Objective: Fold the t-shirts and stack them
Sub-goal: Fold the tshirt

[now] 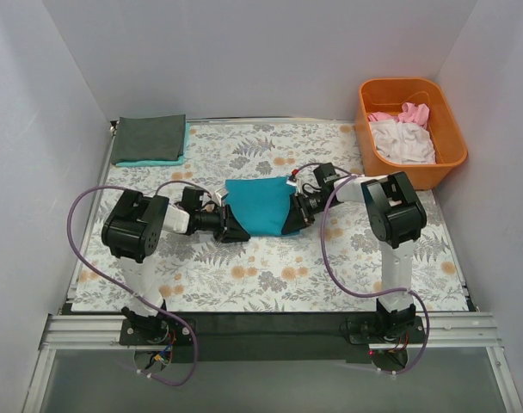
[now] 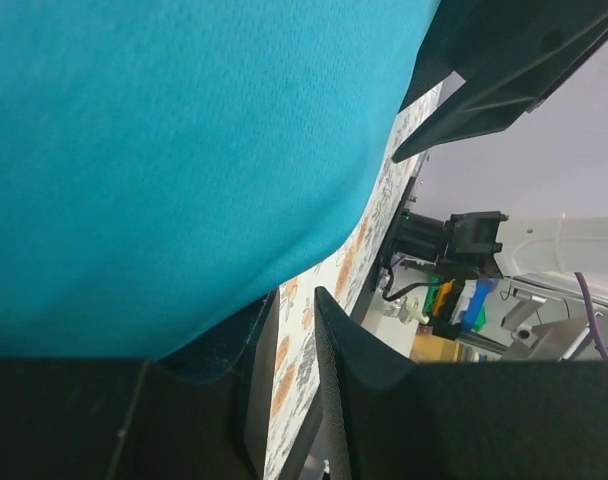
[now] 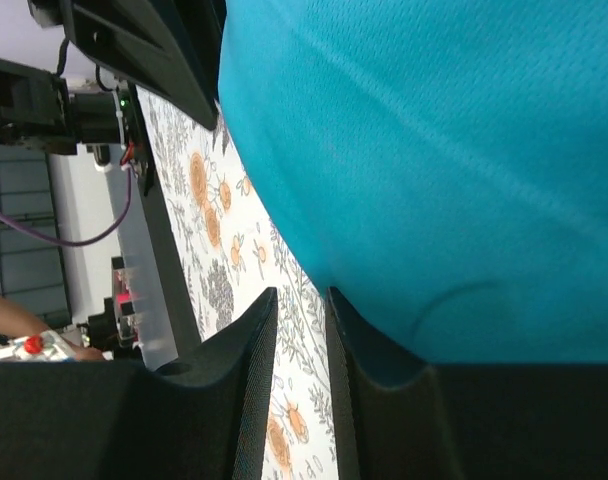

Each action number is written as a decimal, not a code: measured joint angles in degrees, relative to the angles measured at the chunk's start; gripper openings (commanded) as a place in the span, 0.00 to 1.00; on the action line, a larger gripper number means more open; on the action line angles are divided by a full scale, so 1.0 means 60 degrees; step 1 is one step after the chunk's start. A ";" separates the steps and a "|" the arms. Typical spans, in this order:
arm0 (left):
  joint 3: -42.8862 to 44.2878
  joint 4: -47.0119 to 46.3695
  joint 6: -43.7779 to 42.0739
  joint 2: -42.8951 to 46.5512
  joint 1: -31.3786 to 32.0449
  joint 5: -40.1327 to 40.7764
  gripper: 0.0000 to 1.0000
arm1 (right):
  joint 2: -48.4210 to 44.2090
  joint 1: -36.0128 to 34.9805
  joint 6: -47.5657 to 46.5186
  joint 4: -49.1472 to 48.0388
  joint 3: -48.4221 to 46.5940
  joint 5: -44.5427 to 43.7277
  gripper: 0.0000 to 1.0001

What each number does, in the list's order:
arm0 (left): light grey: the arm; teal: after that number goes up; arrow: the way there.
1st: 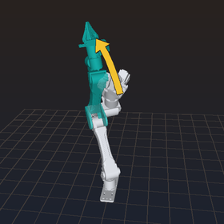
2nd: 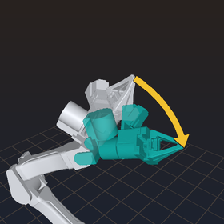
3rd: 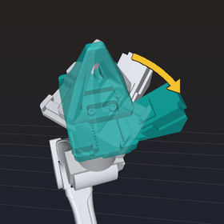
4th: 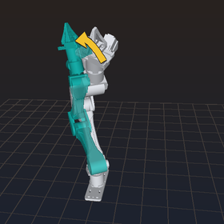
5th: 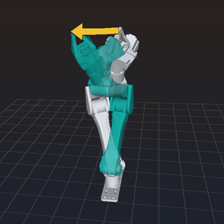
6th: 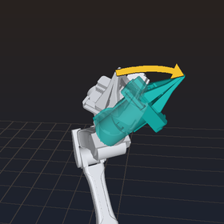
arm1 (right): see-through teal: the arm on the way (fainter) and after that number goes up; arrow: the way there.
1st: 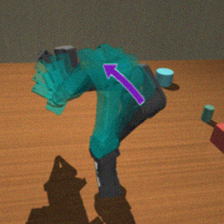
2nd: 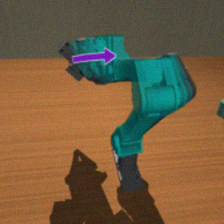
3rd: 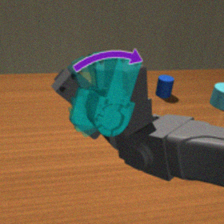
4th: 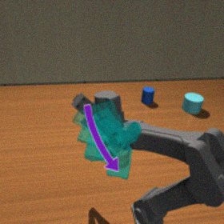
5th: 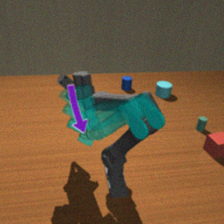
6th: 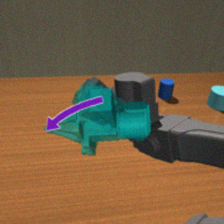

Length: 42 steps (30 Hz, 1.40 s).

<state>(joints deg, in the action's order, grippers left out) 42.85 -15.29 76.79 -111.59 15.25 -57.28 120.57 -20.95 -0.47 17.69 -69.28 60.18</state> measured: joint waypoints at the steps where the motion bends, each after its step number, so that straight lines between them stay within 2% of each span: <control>1: -0.0058 0.0025 -0.0062 0.0073 -0.0073 -0.0018 0.22 | -0.0058 0.0018 -0.0102 0.0062 0.0018 -0.0011 0.28; 6: -0.0674 0.0492 -0.0510 0.1512 -0.0229 -0.0084 0.25 | -0.0692 0.0066 -0.0517 0.0780 0.0000 0.0055 0.30; 11: -0.0259 -0.0095 -0.0302 0.2783 0.0514 -0.0087 0.25 | -0.1490 0.0080 -0.0149 0.0707 -0.0758 0.0146 0.32; 16: 0.0616 -0.1300 0.0521 0.1504 0.1111 0.0138 0.25 | -0.0900 0.0080 0.0554 -0.0149 -0.2157 -0.0040 0.34; 21: 0.1053 -0.1931 0.1173 -0.0710 0.0849 0.0619 0.25 | 0.1180 0.0197 0.1035 -0.0929 -0.3636 -0.0324 0.35; 23: 0.1045 -0.2215 0.1504 -0.1111 0.0663 0.0404 0.25 | 0.2047 0.0299 0.1093 -0.1020 -0.4025 -0.0426 0.35; 26: 0.0761 -0.2856 0.1872 -0.1137 0.0550 0.0346 0.26 | 0.2787 0.0459 0.1388 -0.1038 -0.4503 0.0222 0.35; 29: 0.0346 -0.3497 0.2193 -0.1042 0.0554 0.0331 0.26 | 0.2947 0.0510 0.1402 -0.1020 -0.4962 0.0102 0.36; 32: 0.0168 -0.3381 0.2280 -0.0710 0.0557 0.0277 0.29 | 0.2958 0.0535 0.1373 -0.1024 -0.5078 -0.0022 0.40; 36: 0.0197 -0.2517 0.1967 0.0321 0.0390 0.0160 0.39 | 0.2656 0.0521 0.1253 -0.0849 -0.5064 -0.0506 0.44; 37: 0.0255 -0.2335 0.1891 0.0714 0.0266 0.0098 0.48 | 0.2470 0.0514 0.1122 -0.0678 -0.5053 -0.0965 0.47; 39: 0.0470 -0.1931 0.1727 0.1559 -0.0193 0.0055 0.55 | 0.1909 0.0448 0.0922 -0.0474 -0.5053 -0.1687 0.48; 40: 0.0630 -0.1749 0.1534 0.1993 -0.0539 0.0044 0.64 | 0.1625 0.0426 0.0834 -0.0335 -0.5053 -0.2018 0.49; 41: 0.0816 -0.1512 0.1362 0.2401 -0.0903 0.0113 0.67 | 0.1246 0.0372 0.0739 -0.0219 -0.5053 -0.2477 0.51; 42: 0.0984 -0.1275 0.1166 0.2823 -0.1293 0.0186 0.72 | 0.0871 0.0288 0.0652 -0.0135 -0.5053 -0.2881 0.55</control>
<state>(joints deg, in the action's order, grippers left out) 48.75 -22.94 83.79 -94.65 7.49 -56.16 125.80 -19.22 3.44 16.88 -99.59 42.89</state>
